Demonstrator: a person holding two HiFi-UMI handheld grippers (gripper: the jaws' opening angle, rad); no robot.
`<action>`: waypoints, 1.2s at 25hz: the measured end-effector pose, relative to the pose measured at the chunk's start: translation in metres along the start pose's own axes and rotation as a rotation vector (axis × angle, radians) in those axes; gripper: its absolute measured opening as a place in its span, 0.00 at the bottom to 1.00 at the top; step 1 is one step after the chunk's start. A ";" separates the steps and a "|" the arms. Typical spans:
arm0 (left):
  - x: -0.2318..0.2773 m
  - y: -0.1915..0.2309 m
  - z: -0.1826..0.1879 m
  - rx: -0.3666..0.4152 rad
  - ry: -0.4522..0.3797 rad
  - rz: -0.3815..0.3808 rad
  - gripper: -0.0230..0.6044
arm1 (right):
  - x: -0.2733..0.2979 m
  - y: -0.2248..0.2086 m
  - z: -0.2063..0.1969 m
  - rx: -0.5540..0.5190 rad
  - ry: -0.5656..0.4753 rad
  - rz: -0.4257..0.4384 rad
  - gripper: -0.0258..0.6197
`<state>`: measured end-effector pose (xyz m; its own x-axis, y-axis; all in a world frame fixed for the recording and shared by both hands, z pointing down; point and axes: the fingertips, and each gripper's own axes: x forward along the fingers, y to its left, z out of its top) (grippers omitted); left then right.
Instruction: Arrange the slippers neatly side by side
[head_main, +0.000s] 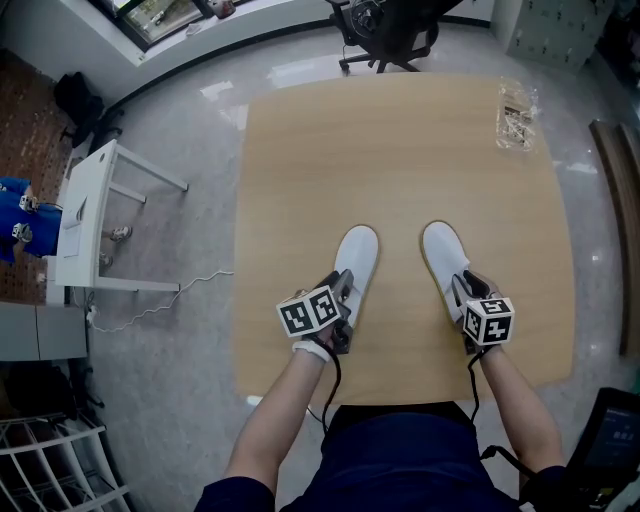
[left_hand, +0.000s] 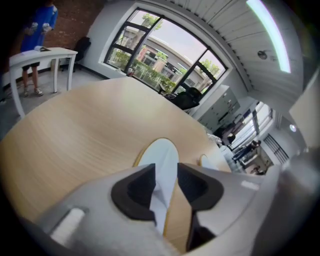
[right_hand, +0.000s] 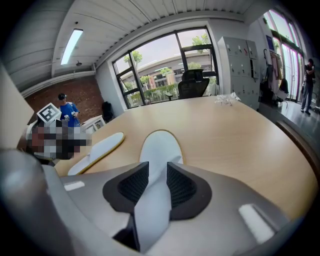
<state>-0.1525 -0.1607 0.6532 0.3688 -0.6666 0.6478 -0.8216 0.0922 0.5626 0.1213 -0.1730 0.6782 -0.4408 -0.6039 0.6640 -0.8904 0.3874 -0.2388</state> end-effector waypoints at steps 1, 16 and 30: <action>-0.004 0.000 0.005 0.050 0.006 -0.017 0.26 | -0.004 -0.002 0.007 -0.011 -0.014 0.000 0.23; 0.023 0.018 -0.035 1.182 0.413 -0.082 0.35 | 0.017 0.036 0.019 -0.928 0.111 0.195 0.27; 0.023 0.014 -0.052 1.033 0.382 -0.051 0.34 | 0.024 0.041 -0.008 -0.727 0.159 0.182 0.21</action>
<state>-0.1332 -0.1362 0.7029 0.3764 -0.3633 0.8522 -0.7038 -0.7103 0.0080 0.0749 -0.1660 0.6899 -0.5027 -0.4003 0.7662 -0.4823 0.8654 0.1357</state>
